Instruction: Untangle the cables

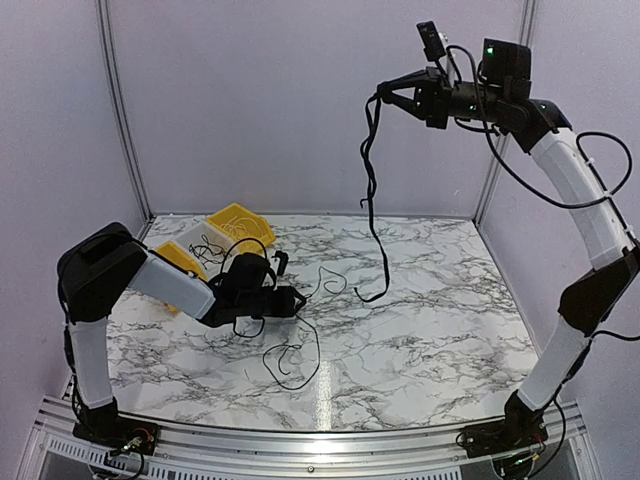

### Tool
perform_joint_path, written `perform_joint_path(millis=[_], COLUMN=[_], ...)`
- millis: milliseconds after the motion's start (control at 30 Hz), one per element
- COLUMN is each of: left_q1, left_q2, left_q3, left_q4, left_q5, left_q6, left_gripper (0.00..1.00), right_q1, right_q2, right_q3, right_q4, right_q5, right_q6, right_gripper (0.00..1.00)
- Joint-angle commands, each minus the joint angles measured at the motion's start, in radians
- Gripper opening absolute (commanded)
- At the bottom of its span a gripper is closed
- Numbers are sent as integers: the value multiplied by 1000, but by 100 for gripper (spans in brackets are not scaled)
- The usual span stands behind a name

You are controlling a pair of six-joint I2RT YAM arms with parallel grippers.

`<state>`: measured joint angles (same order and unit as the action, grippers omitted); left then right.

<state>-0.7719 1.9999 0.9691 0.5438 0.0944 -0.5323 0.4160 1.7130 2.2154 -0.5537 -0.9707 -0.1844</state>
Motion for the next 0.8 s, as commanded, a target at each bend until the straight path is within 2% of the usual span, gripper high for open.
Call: perform_joint_path(millis=[0, 200, 367, 667, 767], left_q1=[-7, -27, -86, -121, -129], left_q2=[-191, -406, -514, -439, -399], left_q3=[-28, -32, 19, 162, 190], left_q4=[-15, -13, -6, -2, -1], left_q5=[-38, -65, -139, -111, -107], left_q6=[63, 168, 305, 322, 329], left_gripper=[40, 48, 55, 55, 51], right_q1=[-7, 5, 54, 174, 198], right_q2=[-41, -80, -58, -13, -6], right_q3=[-115, -311, -368, -394, -392], right_q4=[-25, -47, -93, -117, -122], right_q5=[46, 133, 202, 297, 294], right_q6=[-61, -152, -201, -229, -234], right_gripper=[0, 0, 0, 0, 0])
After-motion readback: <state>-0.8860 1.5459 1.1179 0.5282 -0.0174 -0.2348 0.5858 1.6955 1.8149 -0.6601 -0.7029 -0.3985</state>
